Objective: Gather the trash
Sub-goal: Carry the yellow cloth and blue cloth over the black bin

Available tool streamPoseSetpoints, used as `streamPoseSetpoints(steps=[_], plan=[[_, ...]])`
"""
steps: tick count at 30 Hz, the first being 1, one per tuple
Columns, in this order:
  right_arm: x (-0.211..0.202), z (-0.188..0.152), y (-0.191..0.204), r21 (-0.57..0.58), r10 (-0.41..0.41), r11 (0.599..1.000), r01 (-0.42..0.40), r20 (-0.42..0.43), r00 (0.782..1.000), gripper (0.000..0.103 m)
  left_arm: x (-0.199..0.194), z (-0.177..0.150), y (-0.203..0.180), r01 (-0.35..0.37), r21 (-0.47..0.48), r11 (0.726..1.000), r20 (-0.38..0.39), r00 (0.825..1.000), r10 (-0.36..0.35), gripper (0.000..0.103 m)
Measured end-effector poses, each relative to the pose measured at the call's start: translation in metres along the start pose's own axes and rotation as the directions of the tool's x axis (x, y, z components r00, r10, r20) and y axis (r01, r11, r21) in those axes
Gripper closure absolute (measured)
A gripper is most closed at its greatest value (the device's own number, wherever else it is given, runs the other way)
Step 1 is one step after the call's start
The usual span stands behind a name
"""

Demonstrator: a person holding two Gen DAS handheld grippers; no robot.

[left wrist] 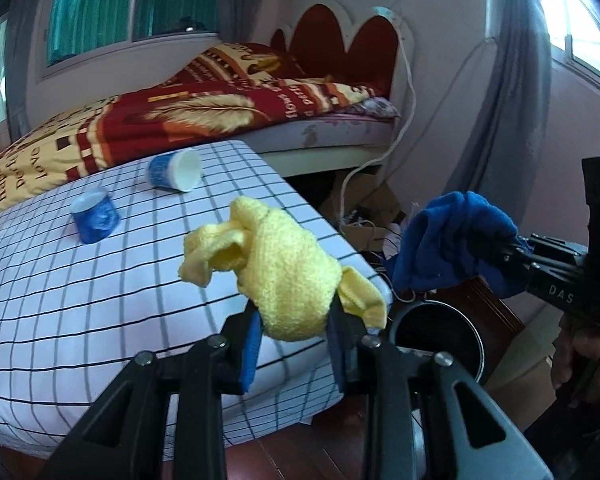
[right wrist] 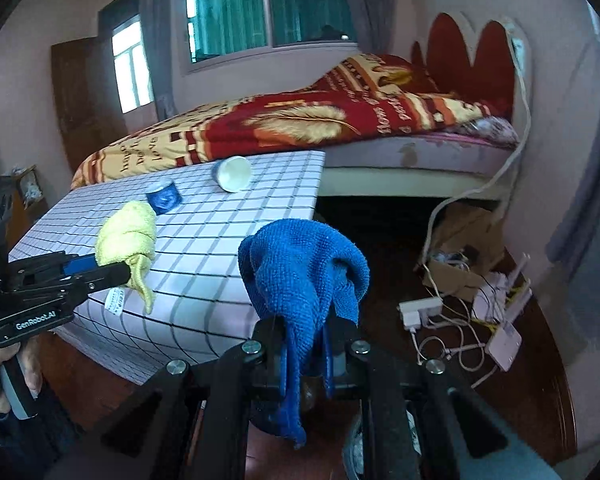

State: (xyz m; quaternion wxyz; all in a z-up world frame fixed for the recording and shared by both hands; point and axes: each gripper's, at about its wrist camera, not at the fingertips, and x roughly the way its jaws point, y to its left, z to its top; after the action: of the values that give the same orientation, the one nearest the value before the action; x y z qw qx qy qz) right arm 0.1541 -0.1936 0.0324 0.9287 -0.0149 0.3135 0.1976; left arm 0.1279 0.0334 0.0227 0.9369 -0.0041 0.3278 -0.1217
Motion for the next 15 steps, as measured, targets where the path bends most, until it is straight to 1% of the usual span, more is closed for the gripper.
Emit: streamPoseSetpoints(steps=[8,15], plan=[[-0.017,-0.019,-0.036,0.052,-0.058,0.997,0.059,-0.011,0.998,0.090,0.015,-0.006,-0.043,0.069,0.059,0.996,-0.039,0.997,-0.067,0.073],[-0.028,-0.037,-0.065,0.091,-0.113,0.989,0.116,-0.036,0.993,0.090,0.034,-0.009,-0.079,0.140,0.096,0.986,-0.080,0.988,-0.132,0.073]])
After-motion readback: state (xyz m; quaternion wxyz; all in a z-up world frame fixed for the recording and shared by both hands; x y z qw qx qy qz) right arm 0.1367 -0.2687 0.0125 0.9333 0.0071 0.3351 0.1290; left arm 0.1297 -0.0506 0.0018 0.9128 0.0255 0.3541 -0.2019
